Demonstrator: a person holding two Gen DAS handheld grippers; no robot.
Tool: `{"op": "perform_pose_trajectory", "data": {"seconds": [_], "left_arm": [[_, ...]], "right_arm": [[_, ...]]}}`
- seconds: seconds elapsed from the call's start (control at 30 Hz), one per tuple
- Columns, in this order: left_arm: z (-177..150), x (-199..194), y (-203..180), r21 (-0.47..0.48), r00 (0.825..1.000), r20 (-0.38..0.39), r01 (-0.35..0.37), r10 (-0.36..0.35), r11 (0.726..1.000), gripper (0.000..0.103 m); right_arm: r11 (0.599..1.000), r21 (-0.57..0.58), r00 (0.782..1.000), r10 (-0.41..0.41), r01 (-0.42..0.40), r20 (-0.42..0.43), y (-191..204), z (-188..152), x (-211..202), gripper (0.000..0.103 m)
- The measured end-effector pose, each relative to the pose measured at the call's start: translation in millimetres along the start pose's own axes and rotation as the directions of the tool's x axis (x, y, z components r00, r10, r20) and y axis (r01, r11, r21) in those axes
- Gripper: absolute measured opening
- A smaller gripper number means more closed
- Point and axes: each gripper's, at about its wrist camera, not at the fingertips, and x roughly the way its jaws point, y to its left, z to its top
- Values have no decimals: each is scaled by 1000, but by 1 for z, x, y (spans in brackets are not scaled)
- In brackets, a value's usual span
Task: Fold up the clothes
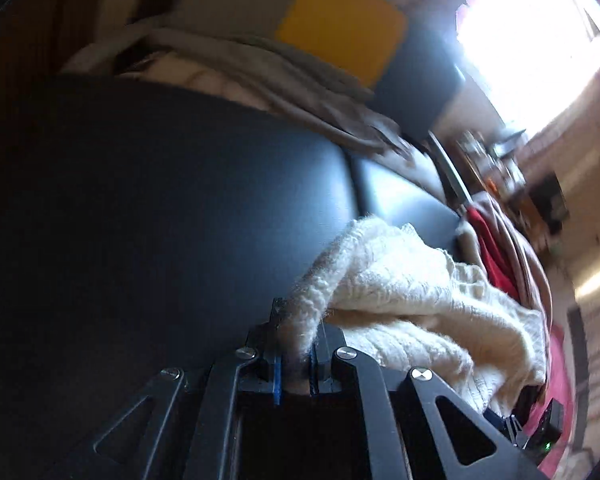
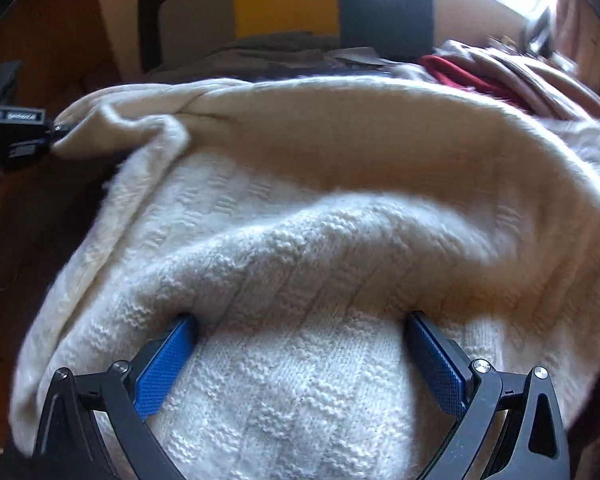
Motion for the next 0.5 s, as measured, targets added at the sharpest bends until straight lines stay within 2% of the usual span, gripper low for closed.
{"op": "perform_pose_trajectory", "data": {"seconds": [0.07, 0.13, 0.33, 0.43, 0.5], "left_arm": [[-4, -15, 26, -65, 1000, 19, 9, -8, 998, 10], [-7, -31, 51, -105, 999, 47, -9, 14, 994, 11], [-12, -85, 107, -244, 985, 119, -90, 122, 966, 20], [-24, -121, 123, -294, 970, 171, -116, 172, 949, 22], [-34, -139, 116, -272, 966, 201, -101, 160, 957, 24]], "right_arm": [[999, -30, 1000, 17, -17, -13, 17, 6, 5, 103], [997, -65, 999, 37, -39, -30, 34, 12, 14, 103], [985, -156, 996, 62, -71, -64, 86, 30, 34, 103], [975, -213, 997, 41, -56, -72, 111, 34, 44, 103], [975, -216, 996, 38, -53, -75, 120, 37, 47, 103]]}}
